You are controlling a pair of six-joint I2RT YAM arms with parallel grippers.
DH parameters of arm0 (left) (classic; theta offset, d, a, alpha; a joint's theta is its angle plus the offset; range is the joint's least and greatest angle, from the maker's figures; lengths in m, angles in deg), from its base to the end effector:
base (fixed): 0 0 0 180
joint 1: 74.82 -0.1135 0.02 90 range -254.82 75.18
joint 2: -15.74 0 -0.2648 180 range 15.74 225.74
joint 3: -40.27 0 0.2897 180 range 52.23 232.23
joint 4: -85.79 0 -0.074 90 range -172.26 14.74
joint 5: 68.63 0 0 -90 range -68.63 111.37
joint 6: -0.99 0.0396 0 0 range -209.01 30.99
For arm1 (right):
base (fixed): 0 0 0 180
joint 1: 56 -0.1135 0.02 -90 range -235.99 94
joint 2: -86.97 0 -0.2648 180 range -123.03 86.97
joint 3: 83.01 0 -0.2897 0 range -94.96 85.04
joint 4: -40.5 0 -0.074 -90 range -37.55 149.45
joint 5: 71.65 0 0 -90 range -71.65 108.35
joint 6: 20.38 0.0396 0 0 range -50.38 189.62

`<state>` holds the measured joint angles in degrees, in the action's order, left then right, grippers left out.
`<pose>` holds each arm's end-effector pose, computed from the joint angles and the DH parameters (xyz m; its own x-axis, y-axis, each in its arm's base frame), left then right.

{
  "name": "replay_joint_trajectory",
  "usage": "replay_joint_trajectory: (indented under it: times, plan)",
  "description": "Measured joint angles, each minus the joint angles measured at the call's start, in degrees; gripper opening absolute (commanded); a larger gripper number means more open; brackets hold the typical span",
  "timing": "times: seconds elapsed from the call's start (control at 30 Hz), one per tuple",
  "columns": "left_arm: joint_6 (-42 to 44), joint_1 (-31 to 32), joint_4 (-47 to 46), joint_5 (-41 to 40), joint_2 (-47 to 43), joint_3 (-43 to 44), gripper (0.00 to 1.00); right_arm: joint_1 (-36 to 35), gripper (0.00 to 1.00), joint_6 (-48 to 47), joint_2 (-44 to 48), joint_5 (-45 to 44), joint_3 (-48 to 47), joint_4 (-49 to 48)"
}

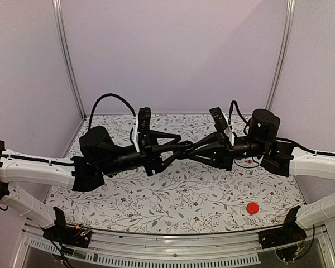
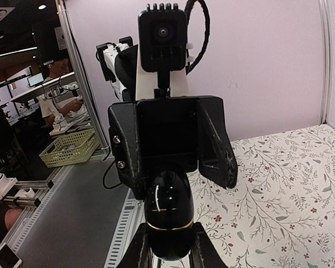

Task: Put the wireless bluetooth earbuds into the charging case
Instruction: Open the charging case.

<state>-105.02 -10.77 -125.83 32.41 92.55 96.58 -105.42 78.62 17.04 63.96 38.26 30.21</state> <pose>0.1427 -0.3105 0.2916 -0.1850 -0.2385 -0.9534 0.9506 0.2026 -0.2351 0.1834 0.2577 0.3043 -0.1660 -0.0256 -0.9858 -0.9822 -0.0846 0.1676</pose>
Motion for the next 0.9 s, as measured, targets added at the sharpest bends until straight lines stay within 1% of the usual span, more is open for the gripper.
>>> replay_joint_trajectory:
  times: [0.47,0.8,0.9]
  plan:
    - [-1.25,-0.85,2.43,-0.15,-0.5,0.09,0.47,0.0,0.0,-1.53,0.0,0.15,-0.46,1.97]
    - [-3.63,-3.56,2.84,-1.77,-1.55,0.31,0.47,-0.42,0.0,-3.28,0.0,1.53,-0.57,3.23]
    - [-3.8,-3.58,3.19,-1.92,-1.55,0.31,0.5,-0.42,0.0,-3.72,0.0,1.53,-0.59,3.54]
